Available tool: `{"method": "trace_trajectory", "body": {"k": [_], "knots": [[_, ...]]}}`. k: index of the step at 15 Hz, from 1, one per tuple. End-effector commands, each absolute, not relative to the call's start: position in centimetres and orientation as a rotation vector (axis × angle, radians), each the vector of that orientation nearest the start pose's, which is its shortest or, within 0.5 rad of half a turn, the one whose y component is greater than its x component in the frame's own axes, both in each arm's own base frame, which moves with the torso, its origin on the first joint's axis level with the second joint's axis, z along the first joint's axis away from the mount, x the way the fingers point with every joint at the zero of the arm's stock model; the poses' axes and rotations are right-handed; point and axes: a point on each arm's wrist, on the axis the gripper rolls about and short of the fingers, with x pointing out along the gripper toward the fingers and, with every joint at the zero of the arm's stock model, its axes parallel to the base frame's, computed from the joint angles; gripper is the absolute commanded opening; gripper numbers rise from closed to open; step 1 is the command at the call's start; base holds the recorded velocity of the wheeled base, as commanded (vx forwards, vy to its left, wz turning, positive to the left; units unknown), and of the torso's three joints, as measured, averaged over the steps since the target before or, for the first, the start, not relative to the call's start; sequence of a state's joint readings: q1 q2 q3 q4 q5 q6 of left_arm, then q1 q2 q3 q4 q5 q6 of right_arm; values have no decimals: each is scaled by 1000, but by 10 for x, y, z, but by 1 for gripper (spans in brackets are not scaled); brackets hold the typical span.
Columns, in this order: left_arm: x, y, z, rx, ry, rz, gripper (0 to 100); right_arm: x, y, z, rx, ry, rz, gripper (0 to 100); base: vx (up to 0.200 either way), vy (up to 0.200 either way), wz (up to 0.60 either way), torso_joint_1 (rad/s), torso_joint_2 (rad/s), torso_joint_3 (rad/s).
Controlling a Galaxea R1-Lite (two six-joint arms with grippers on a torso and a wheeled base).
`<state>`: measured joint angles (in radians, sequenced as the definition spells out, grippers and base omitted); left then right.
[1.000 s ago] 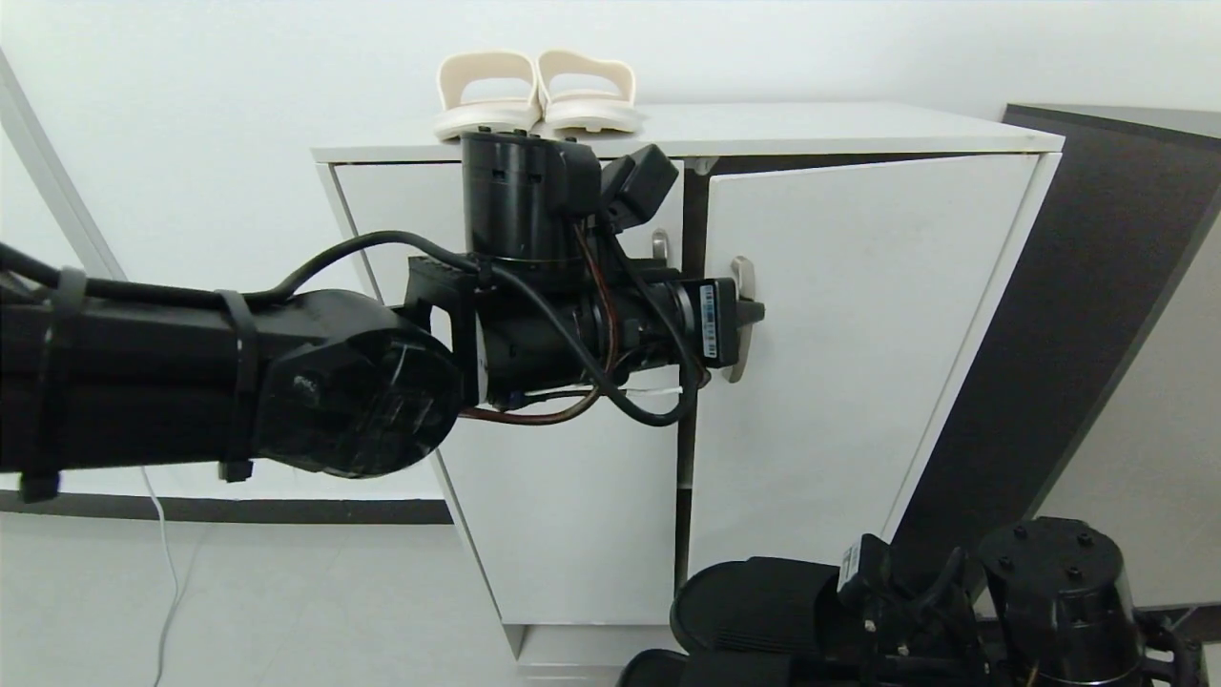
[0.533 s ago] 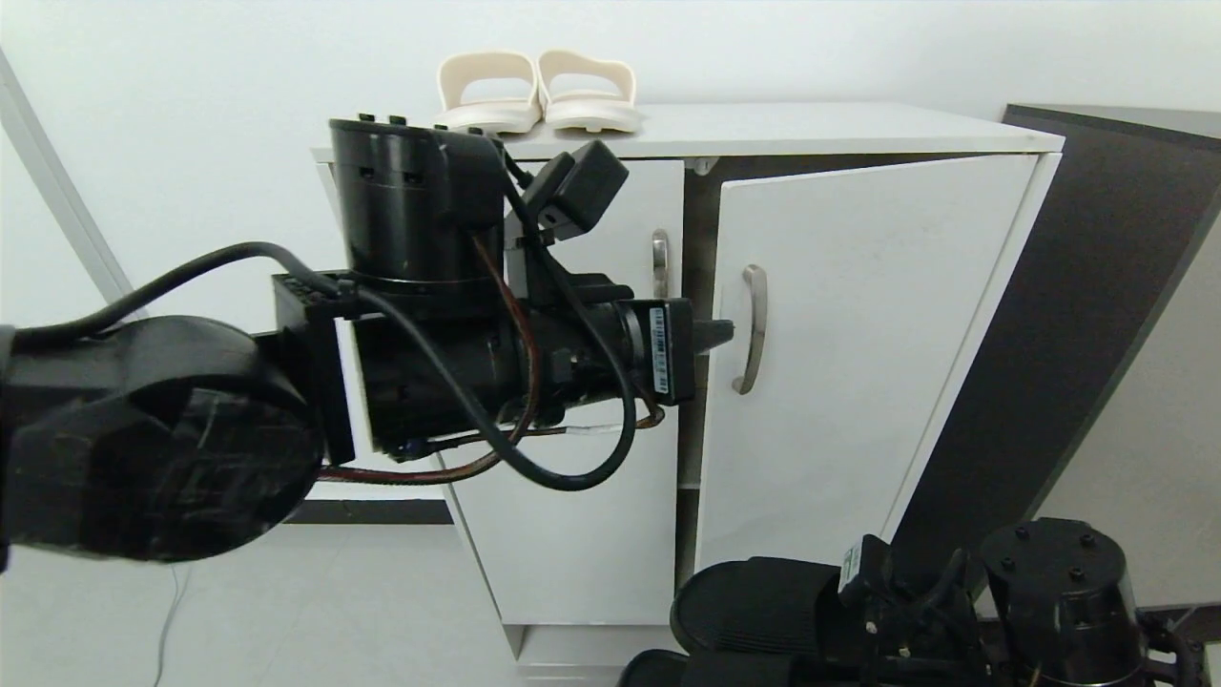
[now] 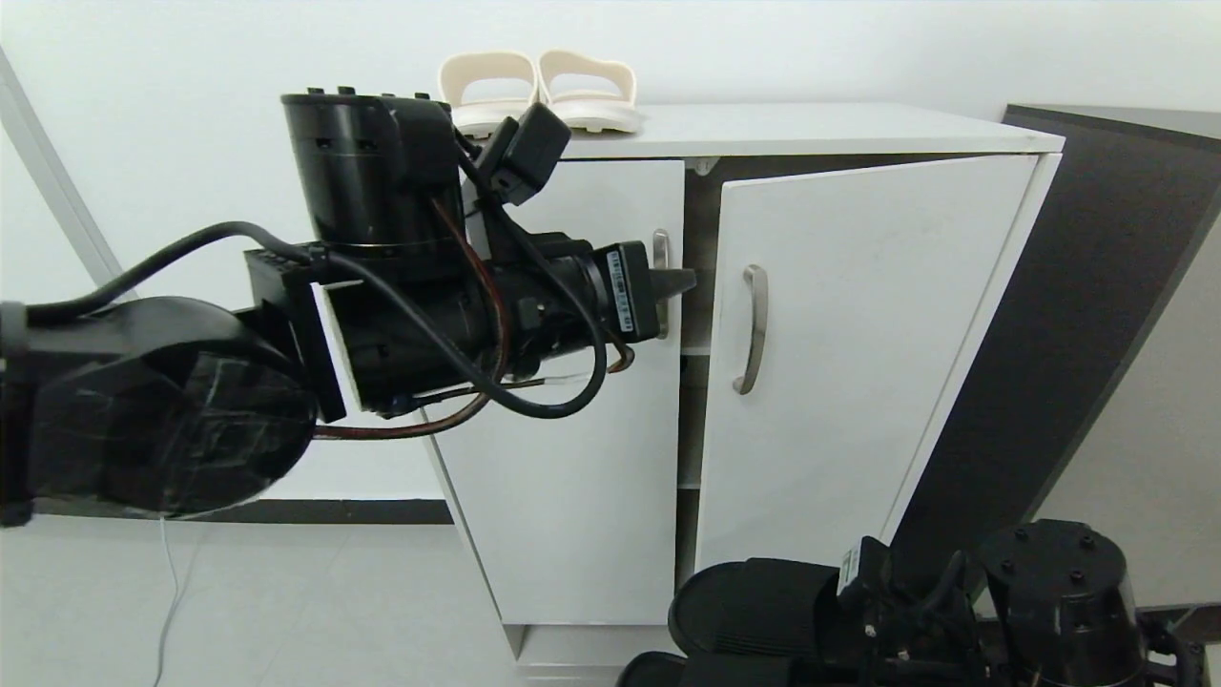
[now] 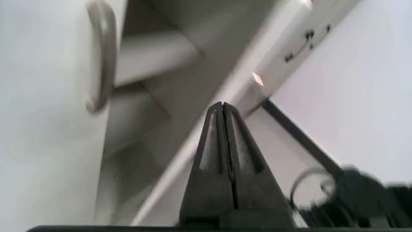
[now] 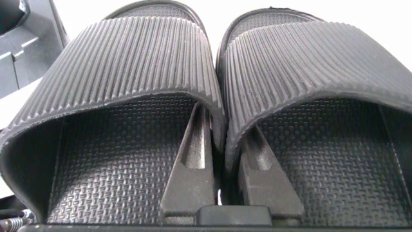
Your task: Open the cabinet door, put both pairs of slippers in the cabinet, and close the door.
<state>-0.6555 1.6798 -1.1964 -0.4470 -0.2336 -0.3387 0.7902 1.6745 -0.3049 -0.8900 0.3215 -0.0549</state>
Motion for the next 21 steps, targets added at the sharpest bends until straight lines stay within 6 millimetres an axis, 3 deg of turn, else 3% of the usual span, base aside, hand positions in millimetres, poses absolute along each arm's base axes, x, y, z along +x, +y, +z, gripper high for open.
{"method": "trace_trajectory", "body": {"k": [1,4,11,14,16,18,20,21], "knots": [[280,-217,266,-310,210,-861,0,154,169,95,-169,464,1112,0,0,0,0,0,0,0],[298,-232,258,-312,214,-855,0,151,170,93,-175,473,1127,0,0,0,0,0,0,0],[317,-247,242,-320,185,-858,0,146,175,85,-194,513,1152,0,0,0,0,0,0,0],[321,-251,234,-325,168,-817,0,146,176,84,-196,517,1154,0,-200,0,0,1,4,2],[313,-260,230,-325,169,-845,0,145,176,83,-199,518,1157,0,-200,0,0,5,-2,2],[296,-277,227,-322,176,-903,0,144,177,83,-200,517,1161,0,-200,0,0,-2,-2,2],[266,-308,227,-325,161,-1016,0,142,177,82,-212,517,1171,0,-200,0,0,2,2,7],[263,-311,228,-325,157,-1026,0,142,177,83,-213,515,1171,0,-200,0,0,2,-2,2]]}}
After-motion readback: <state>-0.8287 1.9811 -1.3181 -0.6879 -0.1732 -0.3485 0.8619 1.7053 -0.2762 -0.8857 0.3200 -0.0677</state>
